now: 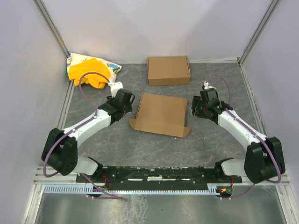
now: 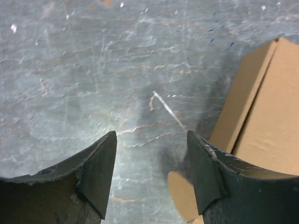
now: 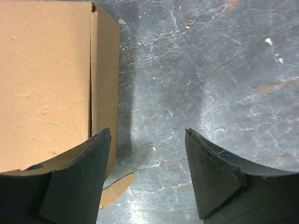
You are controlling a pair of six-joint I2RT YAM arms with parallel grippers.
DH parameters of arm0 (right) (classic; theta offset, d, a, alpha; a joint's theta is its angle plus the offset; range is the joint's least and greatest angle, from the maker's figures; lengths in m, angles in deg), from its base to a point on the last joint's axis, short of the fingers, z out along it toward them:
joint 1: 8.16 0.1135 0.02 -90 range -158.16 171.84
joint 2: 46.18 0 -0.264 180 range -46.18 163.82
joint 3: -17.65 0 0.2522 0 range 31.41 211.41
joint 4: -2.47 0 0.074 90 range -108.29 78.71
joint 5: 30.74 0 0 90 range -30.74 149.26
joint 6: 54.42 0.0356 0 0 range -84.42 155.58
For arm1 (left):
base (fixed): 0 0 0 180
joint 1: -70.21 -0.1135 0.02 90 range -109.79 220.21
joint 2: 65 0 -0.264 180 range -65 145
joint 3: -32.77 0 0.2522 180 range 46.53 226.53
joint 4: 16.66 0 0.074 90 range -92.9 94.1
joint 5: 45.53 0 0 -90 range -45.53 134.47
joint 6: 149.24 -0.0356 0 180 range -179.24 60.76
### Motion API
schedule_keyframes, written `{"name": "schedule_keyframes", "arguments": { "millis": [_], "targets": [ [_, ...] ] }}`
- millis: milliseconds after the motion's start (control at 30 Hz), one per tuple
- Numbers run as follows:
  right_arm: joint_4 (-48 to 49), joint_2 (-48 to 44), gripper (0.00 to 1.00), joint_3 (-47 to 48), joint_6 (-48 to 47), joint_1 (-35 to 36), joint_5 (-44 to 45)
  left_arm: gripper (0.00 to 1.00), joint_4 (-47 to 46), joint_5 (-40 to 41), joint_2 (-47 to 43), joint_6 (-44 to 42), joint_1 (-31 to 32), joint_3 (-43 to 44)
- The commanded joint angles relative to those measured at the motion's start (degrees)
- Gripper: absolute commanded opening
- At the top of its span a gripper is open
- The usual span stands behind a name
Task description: Fold the paper box
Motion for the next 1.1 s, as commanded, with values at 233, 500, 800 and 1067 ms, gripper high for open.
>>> {"name": "schedule_keyframes", "arguments": {
  "millis": [233, 500, 800, 1067],
  "targets": [
    [-4.7, -17.5, 0.99, -4.6, 0.1, 0.5, -16.3, 0.99, -13.3, -23.5, -24.2, -13.6, -1.0, -8.3],
    [-0.6, -16.7, 0.99, -10.0, 0.0, 7.1, -14.4, 0.99, -20.1, -29.3, -18.5, -19.3, -0.2, -13.6],
    [2.9, -11.8, 0.99, -11.2, 1.6, 10.7, -8.3, 0.99, -24.6, -25.1, -17.5, -21.7, -0.1, -18.4],
    [5.8, -11.9, 0.99, -12.8, 0.0, 11.0, -6.9, 0.99, -29.6, -29.3, -16.0, -24.6, 1.1, -22.6]
  ]
}}
